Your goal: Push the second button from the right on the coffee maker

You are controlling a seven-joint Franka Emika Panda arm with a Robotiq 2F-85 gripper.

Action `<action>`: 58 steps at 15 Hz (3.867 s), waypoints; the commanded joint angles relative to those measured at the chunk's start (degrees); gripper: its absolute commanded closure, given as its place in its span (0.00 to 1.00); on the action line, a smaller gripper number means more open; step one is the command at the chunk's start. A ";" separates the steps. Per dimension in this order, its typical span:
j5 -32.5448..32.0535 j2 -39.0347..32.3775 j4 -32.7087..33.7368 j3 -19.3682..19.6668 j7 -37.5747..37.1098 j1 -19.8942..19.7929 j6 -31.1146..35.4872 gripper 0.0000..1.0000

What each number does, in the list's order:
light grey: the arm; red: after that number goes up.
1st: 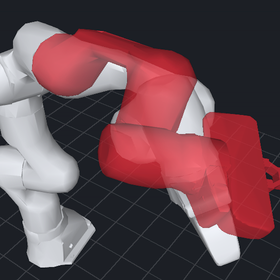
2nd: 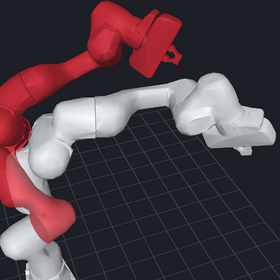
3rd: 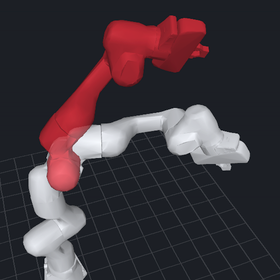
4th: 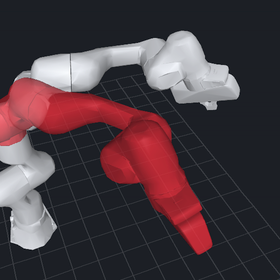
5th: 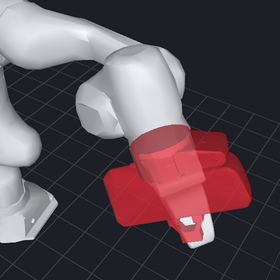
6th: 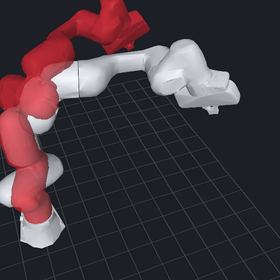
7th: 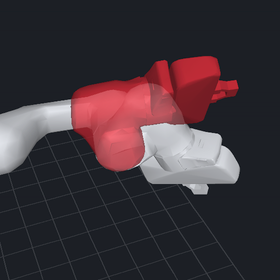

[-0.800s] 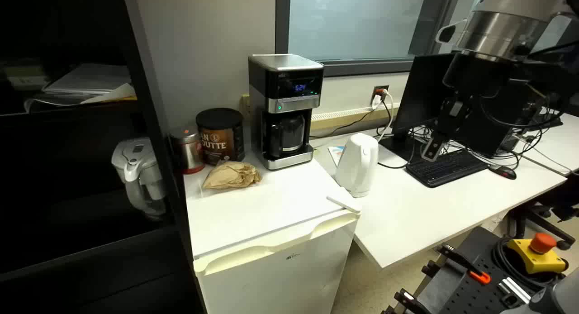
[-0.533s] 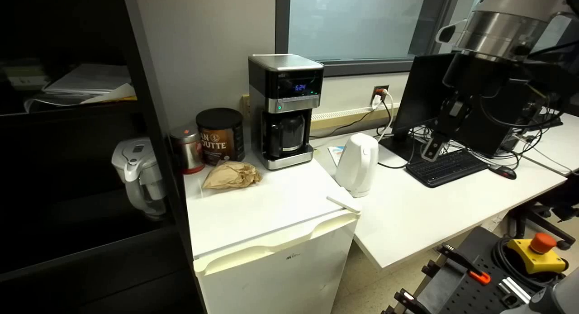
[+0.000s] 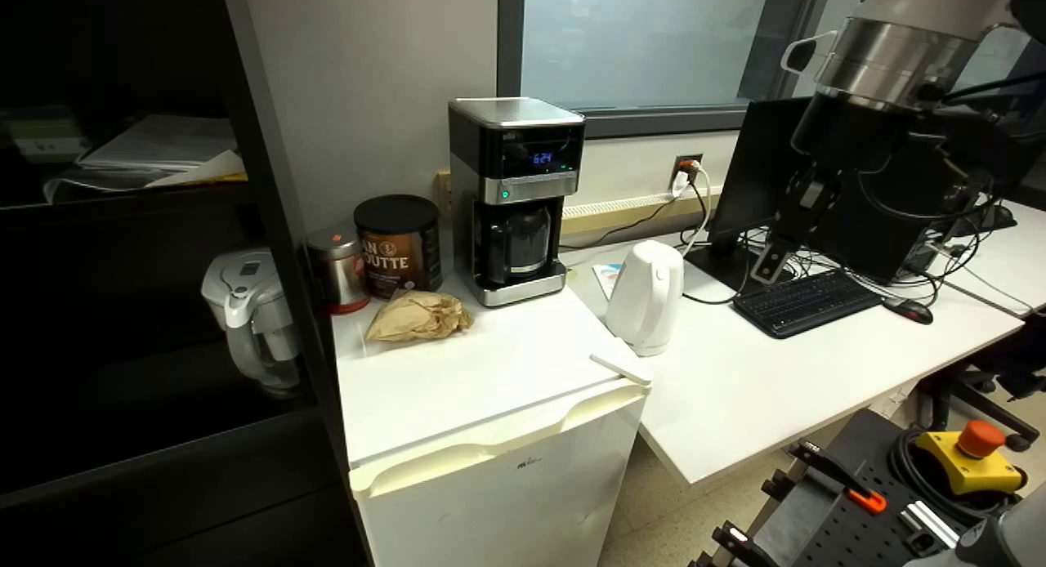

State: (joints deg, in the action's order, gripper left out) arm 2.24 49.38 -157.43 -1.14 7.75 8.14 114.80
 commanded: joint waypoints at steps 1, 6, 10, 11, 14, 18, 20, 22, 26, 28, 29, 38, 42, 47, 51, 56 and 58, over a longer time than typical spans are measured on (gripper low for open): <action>-3.58 -4.56 1.97 -1.82 0.39 -0.84 5.00 0.00; -11.02 -10.22 2.82 -3.74 0.26 -2.24 17.01 0.00; -20.18 -15.52 3.98 -6.81 -2.21 -6.56 26.92 0.34; -22.57 -16.83 4.49 -7.45 -2.86 -7.81 28.75 0.40; -30.57 -20.75 5.91 -10.37 -7.26 -12.83 34.80 0.63; -39.83 -25.92 8.94 -13.55 -14.63 -18.48 39.48 0.94; -44.06 -28.70 10.77 -14.13 -18.55 -19.90 41.09 0.98; -47.28 -31.14 12.45 -16.18 -21.95 -22.61 43.14 1.00; -55.85 -35.75 16.69 -19.24 -30.07 -26.69 45.68 0.95; -61.22 -37.77 18.97 -20.55 -34.96 -28.46 46.17 0.96; -63.52 -38.83 20.12 -21.01 -37.20 -28.98 46.03 0.97; -80.01 -48.73 28.57 -21.76 -53.39 -29.43 44.07 0.97; -84.84 -53.02 32.11 -21.47 -58.36 -28.85 43.30 0.97; -87.73 -57.78 36.23 -21.25 -61.69 -28.32 41.77 0.97; -88.17 -60.94 38.78 -21.16 -62.61 -28.02 40.56 0.97; -89.89 -62.79 41.27 -21.02 -64.35 -27.73 40.13 0.97; -90.84 -62.85 41.44 -21.01 -65.57 -27.65 39.98 0.97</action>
State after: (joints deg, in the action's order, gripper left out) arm -85.85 -11.87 -118.60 -22.22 -55.06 -20.27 155.68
